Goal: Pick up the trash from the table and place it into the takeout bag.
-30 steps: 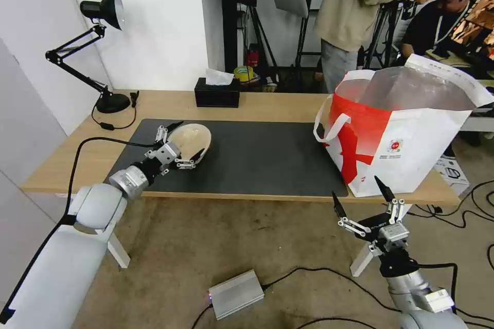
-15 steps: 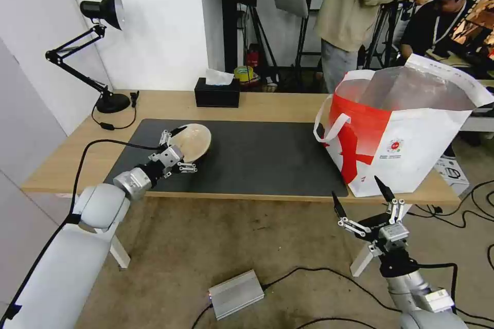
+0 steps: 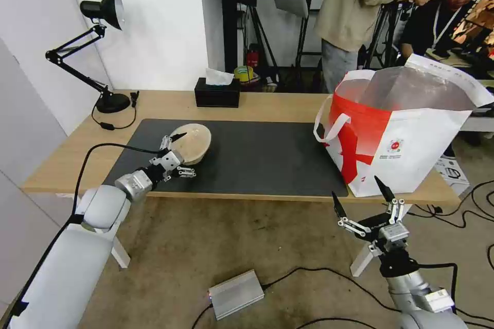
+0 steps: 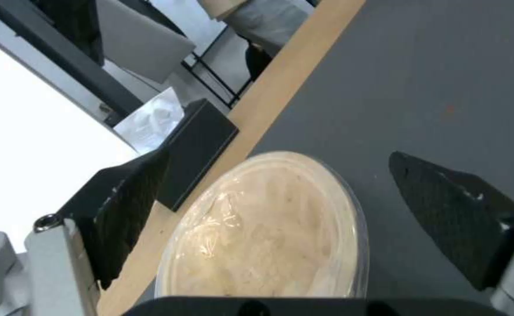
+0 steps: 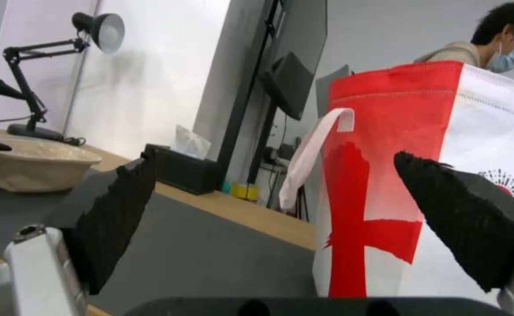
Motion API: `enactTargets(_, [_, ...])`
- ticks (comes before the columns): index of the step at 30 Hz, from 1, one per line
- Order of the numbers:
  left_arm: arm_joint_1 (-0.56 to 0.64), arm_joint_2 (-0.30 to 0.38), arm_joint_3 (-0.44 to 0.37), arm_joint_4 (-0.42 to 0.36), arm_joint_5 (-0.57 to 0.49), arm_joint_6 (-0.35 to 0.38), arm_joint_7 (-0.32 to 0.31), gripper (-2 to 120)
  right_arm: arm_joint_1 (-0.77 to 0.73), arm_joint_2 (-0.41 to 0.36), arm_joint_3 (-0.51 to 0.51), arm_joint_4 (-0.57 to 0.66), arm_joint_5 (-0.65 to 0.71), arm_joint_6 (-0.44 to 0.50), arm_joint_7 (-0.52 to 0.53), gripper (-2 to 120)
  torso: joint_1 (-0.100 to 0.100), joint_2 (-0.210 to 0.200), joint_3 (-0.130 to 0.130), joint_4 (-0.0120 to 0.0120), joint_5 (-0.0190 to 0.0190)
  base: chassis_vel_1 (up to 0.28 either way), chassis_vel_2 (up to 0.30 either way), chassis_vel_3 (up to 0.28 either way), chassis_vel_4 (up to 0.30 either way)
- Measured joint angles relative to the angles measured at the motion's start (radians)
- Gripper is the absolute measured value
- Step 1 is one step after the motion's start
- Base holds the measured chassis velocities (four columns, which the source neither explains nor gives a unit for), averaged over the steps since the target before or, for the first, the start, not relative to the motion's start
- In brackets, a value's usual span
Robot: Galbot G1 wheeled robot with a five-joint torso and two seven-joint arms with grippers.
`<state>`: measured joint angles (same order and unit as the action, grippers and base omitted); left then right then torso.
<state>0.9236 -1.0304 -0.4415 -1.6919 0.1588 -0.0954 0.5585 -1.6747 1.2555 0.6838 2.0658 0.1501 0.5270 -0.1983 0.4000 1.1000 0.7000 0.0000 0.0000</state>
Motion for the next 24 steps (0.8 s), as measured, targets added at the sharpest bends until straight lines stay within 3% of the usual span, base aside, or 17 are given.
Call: enactTargets(24, [-0.032, -0.028, 0.004, 0.070, 0.072, -0.020, 0.039, 100, 0.000, 0.000, 0.000, 0.000, 0.000, 0.000, 0.000, 100, 0.000, 0.000, 0.000, 0.0000, 0.0000, 0.000, 0.000, 0.000, 0.000])
